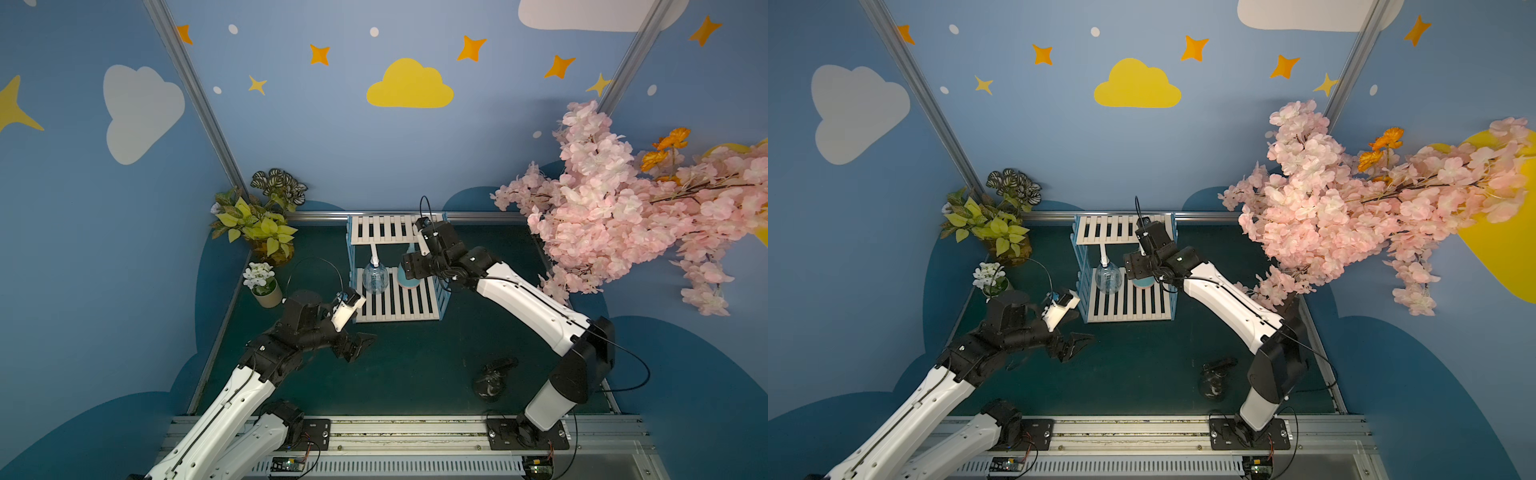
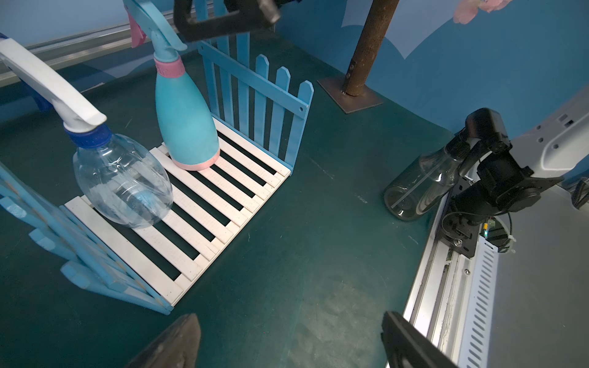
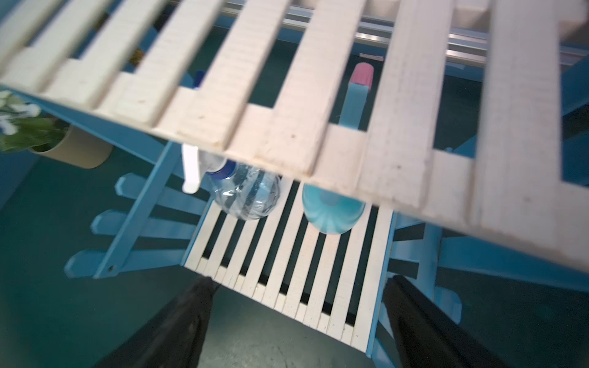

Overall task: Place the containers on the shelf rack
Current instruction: 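Place the container on the shelf, then pick up a container from the center of the board.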

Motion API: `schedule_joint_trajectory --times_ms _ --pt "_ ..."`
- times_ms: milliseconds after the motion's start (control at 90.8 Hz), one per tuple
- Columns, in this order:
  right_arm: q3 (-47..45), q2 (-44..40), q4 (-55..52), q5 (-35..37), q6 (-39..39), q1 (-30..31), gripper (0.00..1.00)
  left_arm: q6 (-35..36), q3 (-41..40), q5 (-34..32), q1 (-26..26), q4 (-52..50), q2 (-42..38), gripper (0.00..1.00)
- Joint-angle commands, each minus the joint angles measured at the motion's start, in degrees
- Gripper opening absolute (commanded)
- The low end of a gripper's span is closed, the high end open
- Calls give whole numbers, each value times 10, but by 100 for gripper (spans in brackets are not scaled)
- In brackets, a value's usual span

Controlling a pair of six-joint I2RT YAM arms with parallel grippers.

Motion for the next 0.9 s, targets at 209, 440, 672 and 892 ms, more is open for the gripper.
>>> schedule_joint_trajectory --times_ms 209,440,672,892 --pt "-132 -197 -49 -105 -57 3 91 19 -12 4 -31 29 -16 92" --pt "-317 -361 43 -37 -72 -11 95 51 6 -74 -213 93 -20 92" --pt "-414 -449 93 -44 -54 -76 97 74 9 -193 -399 265 104 92" --pt "-453 -485 114 -103 -10 -169 97 76 70 -189 -453 392 280 93"
